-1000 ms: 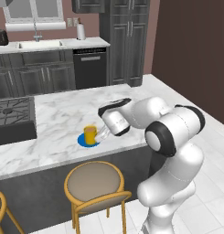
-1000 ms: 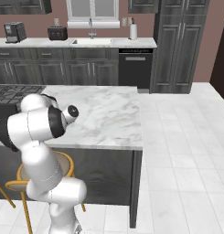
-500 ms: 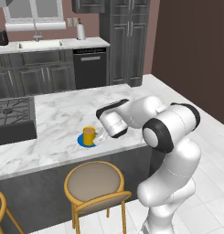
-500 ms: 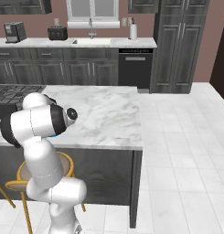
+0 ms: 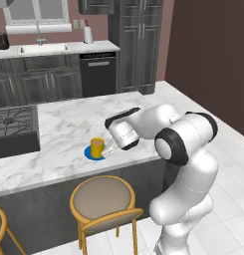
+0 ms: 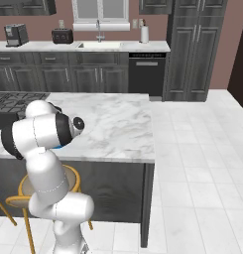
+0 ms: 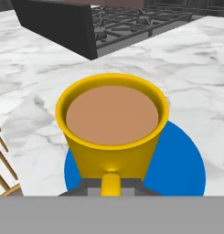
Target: Pick the cup of tea, navigate to the dining table, and place it on the saucer.
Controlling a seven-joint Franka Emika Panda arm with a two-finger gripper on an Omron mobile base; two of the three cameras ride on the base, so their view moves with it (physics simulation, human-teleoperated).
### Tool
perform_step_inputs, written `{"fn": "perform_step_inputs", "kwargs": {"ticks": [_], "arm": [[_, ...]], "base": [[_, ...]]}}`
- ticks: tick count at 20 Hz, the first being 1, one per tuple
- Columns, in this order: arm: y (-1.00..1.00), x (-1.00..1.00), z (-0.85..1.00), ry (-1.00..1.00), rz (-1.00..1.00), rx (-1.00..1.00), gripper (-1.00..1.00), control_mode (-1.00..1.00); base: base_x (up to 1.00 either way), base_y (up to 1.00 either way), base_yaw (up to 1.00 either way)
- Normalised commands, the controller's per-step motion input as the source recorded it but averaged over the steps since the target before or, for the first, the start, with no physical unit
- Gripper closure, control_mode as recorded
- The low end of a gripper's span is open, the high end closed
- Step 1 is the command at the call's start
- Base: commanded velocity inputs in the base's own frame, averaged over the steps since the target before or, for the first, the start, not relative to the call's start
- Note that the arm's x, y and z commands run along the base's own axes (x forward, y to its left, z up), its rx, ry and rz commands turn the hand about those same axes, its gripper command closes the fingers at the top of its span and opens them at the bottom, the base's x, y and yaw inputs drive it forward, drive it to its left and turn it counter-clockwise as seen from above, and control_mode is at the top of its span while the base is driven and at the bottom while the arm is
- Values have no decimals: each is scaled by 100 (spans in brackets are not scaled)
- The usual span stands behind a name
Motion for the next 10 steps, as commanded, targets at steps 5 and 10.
{"fn": "perform_step_inputs", "kwargs": {"ticks": [5,10], "arm": [[0,0,0,0,0,0,100,-100],[0,0,0,0,0,0,-100,-100]], "base": [[0,0,0],[0,0,0]]}}
